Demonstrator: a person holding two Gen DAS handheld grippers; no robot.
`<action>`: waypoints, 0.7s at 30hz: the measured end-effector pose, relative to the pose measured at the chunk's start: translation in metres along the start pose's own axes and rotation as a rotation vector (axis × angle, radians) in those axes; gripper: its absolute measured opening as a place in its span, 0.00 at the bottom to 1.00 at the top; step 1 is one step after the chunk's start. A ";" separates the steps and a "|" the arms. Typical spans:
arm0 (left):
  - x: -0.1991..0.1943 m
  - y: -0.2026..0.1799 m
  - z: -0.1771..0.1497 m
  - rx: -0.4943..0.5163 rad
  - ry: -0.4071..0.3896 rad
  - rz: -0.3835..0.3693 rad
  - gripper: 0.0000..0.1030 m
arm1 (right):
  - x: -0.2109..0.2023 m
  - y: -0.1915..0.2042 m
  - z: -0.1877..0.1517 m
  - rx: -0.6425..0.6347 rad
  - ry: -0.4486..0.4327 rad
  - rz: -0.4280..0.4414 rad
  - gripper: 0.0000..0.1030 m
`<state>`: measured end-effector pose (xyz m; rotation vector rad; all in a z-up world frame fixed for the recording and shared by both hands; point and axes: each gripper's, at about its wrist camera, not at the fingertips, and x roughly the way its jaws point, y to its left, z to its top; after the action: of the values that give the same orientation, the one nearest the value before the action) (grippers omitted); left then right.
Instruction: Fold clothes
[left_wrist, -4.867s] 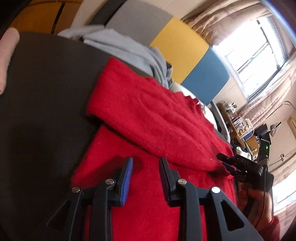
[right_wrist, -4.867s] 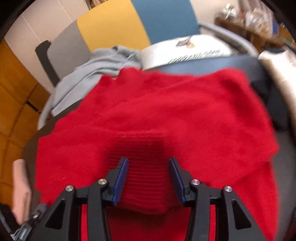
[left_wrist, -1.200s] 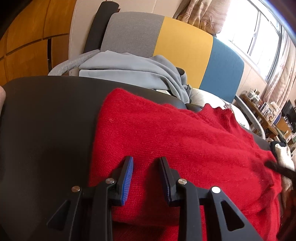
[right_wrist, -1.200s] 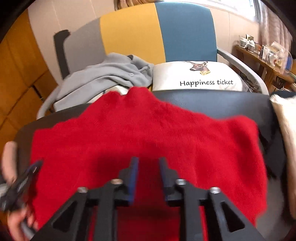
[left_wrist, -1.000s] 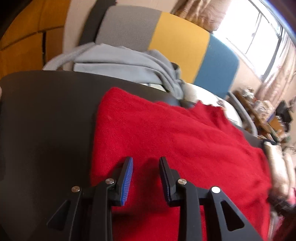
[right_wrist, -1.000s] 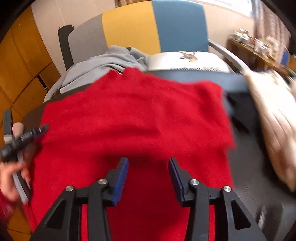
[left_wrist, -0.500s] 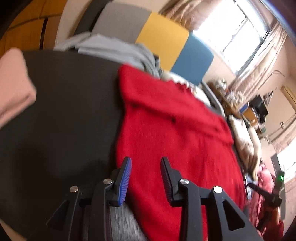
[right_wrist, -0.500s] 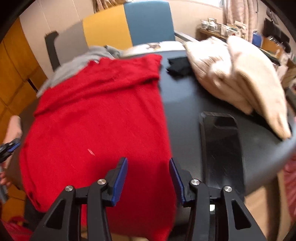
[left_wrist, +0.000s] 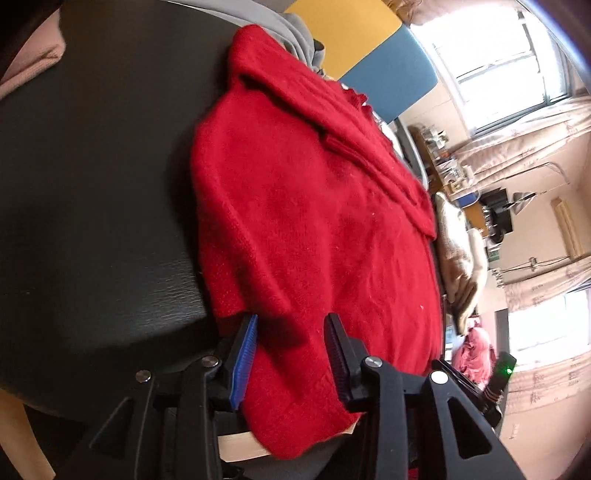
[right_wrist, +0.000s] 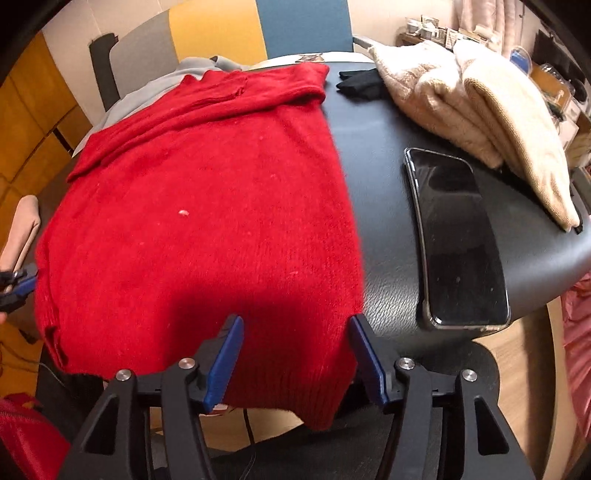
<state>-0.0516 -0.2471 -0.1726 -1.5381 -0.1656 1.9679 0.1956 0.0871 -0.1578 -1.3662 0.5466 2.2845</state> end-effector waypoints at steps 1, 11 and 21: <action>0.002 -0.008 -0.001 0.030 0.001 0.037 0.36 | 0.000 -0.001 -0.001 0.006 0.000 0.001 0.60; 0.018 -0.060 -0.017 0.285 -0.031 0.329 0.36 | -0.001 -0.002 -0.013 0.009 0.017 0.004 0.60; 0.008 -0.035 -0.010 0.172 -0.045 0.211 0.09 | 0.005 0.003 -0.021 -0.004 0.018 0.011 0.63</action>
<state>-0.0300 -0.2173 -0.1663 -1.4495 0.1496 2.1195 0.2069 0.0745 -0.1710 -1.3908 0.5564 2.2852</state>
